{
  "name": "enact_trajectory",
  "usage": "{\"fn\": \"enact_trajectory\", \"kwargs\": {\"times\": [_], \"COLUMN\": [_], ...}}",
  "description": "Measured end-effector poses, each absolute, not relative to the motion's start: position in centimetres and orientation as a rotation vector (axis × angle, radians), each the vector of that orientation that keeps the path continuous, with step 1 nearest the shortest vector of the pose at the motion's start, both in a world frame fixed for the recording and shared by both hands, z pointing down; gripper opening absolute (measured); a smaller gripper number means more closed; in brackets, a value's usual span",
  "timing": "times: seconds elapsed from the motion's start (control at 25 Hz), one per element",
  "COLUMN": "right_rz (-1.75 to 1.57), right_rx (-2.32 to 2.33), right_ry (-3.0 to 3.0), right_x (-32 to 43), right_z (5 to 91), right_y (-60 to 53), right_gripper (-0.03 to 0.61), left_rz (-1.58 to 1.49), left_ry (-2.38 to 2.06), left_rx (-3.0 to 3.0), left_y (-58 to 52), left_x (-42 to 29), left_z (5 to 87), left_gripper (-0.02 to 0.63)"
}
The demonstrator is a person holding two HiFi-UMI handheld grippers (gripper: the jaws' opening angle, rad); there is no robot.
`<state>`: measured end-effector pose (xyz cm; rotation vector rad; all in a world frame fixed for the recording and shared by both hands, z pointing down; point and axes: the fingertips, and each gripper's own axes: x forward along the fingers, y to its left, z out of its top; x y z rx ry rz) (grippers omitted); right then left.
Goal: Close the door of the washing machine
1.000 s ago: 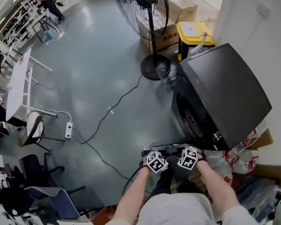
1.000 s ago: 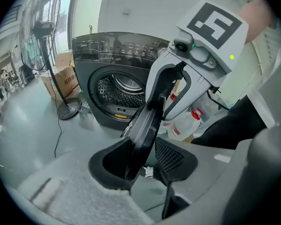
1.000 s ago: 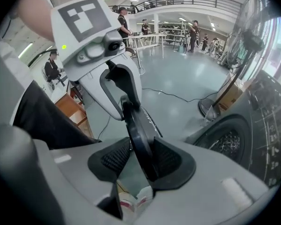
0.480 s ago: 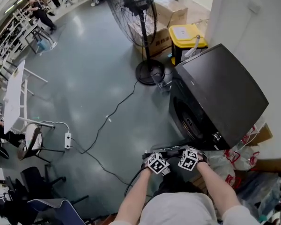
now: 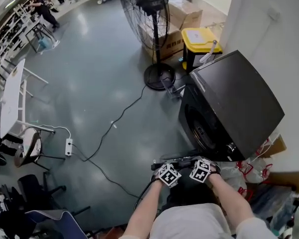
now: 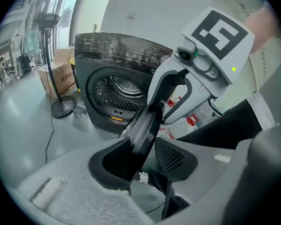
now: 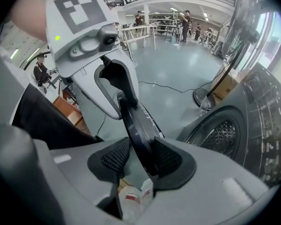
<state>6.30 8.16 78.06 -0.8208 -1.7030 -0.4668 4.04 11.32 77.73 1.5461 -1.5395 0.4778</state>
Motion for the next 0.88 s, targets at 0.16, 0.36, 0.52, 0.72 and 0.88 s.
{"fn": "enact_trajectory", "kwargs": {"times": [0.16,0.36,0.52,0.72,0.88], "right_rz": [-0.469,-0.434,-0.403,-0.367,-0.310], "right_rx": [-0.817,-0.784,-0.757,-0.740,-0.716], "right_ry": [-1.684,-1.713,-1.744,-1.787,-1.812], "right_x": [6.3,4.8,3.3,1.5,0.2], "right_z": [78.1,77.8,78.0,77.7,77.5], "right_y": [8.1,8.1,7.3,6.2,5.7], "right_gripper": [0.158,0.158,0.158,0.150,0.149], "left_rz": [0.477,0.481,0.511,0.567,0.619], "left_ry": [-1.546,-1.570,-1.550,-1.496,-1.429], "left_rx": [1.548,1.555,1.561,1.608,1.651], "left_y": [11.2,11.0,10.1,8.9,7.9], "left_x": [4.0,2.3,0.7,-1.6,-3.1], "left_z": [78.1,77.9,78.0,77.9,78.2], "left_gripper": [0.167,0.173,0.179,0.186,0.190]}}
